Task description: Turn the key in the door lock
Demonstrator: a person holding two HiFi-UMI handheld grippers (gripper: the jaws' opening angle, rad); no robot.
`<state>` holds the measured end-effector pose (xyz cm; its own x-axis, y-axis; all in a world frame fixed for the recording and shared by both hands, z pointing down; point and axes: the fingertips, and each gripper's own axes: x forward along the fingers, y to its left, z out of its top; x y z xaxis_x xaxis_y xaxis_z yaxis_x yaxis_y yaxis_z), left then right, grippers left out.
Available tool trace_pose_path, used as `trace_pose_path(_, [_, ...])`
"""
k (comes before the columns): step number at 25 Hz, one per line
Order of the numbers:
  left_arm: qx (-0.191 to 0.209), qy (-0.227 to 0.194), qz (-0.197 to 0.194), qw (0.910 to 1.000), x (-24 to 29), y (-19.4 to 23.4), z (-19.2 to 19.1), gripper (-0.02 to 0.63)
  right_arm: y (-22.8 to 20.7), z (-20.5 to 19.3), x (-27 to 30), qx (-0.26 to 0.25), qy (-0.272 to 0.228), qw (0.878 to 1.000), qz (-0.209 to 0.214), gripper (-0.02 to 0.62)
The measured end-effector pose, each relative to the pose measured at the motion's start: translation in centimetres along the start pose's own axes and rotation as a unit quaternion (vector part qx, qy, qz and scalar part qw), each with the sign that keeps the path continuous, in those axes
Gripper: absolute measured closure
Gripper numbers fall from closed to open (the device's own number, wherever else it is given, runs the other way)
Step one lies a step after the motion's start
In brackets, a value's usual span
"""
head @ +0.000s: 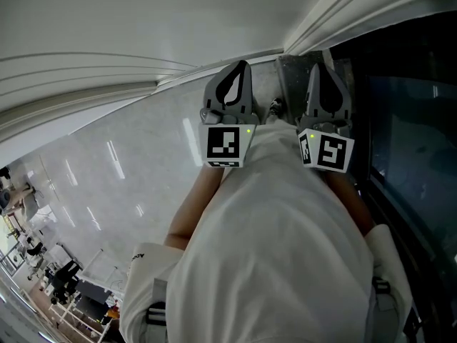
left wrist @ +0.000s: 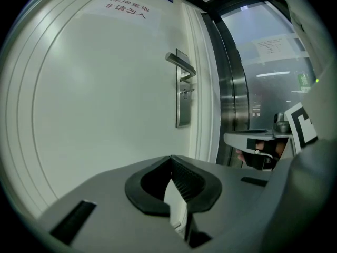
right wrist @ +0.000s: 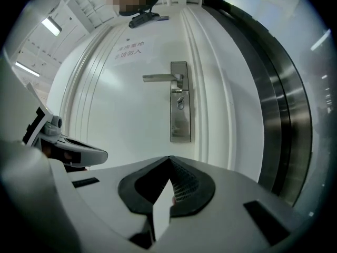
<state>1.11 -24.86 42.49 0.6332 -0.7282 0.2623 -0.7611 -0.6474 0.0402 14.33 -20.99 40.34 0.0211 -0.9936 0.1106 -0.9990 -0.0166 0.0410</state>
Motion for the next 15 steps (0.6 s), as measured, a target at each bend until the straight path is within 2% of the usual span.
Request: trace_pose_path(15, [0.000, -0.002, 0.003, 1.0000, 0.15, 0.42, -0.14, 0.597, -0.56, -0.51, 0.06, 0.007, 0.004, 1.000, -0.012, 0.592])
